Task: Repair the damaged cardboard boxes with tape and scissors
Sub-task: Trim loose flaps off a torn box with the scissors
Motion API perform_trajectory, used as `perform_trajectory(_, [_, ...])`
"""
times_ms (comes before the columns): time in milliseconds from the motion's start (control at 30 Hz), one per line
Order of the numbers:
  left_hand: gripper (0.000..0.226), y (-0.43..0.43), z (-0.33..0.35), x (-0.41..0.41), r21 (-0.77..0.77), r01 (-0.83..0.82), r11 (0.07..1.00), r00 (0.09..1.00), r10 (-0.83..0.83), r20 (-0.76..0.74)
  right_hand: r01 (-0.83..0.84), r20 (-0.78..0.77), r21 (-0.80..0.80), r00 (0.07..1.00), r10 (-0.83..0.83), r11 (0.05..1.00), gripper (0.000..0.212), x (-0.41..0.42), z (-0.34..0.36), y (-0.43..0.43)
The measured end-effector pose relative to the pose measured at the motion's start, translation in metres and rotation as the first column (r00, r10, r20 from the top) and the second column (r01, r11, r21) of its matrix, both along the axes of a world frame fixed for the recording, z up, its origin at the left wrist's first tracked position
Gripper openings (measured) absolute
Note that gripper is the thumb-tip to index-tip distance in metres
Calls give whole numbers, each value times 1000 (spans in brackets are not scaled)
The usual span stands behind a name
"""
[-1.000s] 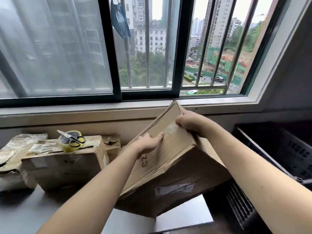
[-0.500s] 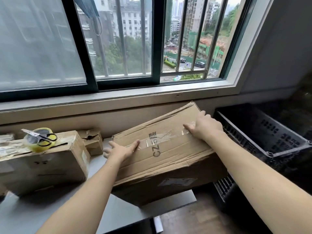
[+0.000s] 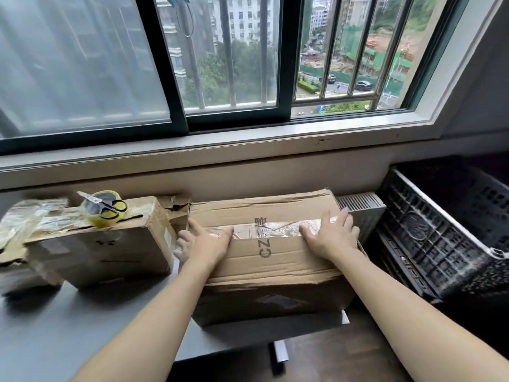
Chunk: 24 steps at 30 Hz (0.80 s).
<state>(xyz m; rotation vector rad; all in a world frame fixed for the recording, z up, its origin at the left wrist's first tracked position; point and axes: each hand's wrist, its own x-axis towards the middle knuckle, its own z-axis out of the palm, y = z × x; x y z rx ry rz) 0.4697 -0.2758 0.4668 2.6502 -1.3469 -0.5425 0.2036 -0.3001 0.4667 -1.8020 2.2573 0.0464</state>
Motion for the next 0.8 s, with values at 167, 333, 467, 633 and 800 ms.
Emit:
perform_trajectory(167, [76,-3,-25,-26,8,347,938,933,-346,97,-278,32,14,960,278,960,70,61,-22,3])
perform_trajectory(333, [57,0,-29,-19,51,709,703,687,-705,176,-580,57,-8,813,580,814,60,70,-29,11])
perform_trajectory(467, [64,-5,-23,19,61,496,866,840,-496,222,-272,-84,60,958,276,961,63,5,-20,-4])
perform_trajectory(633, [62,4,-26,-50,74,764,641,634,-767,101,-448,51,52,894,445,893,63,64,-21,10])
perform_trajectory(800, [59,1,-17,-13,131,749,650,630,-759,165,-390,-36,62,919,392,919,66,31,-23,8])
